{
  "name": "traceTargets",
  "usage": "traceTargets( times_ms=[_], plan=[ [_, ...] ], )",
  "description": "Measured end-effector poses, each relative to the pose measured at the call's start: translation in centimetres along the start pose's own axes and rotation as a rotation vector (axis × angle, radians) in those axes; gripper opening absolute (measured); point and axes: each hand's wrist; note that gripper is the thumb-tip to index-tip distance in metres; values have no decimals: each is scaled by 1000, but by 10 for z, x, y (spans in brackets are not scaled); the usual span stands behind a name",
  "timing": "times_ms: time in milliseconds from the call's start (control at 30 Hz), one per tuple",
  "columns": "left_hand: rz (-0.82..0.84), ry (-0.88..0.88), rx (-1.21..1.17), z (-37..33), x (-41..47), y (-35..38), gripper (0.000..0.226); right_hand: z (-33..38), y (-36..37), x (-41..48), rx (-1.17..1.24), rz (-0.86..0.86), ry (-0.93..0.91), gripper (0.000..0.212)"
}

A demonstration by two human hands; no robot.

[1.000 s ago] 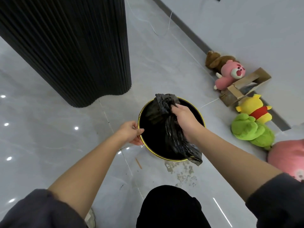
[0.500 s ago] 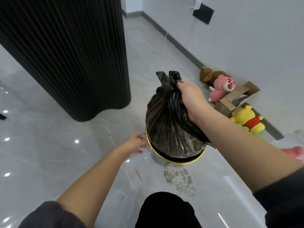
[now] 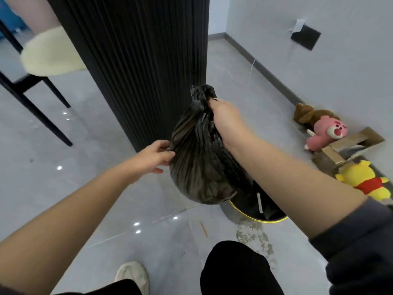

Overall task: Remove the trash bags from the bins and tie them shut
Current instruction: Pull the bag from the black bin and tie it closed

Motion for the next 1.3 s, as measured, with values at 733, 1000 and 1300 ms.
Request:
traceTargets(
  times_ms=[733,1000,1300],
  plan=[
    [-4,-86,146,138,7,16,21,-227,41,20,445,-328,483,24],
    [139,-188,428,152,5,36,46,-233,42,5,466,-367,516,18],
    [-180,-246,64,159,24,31,30,-229,18,1,-199,-152,429,25]
  ],
)
Point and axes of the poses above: each hand's wrist, its own x-axis towards the middle knuckle, its own y-axis out of the palm, z = x × y, and after that the axes turned 5 degrees about x, right-handed
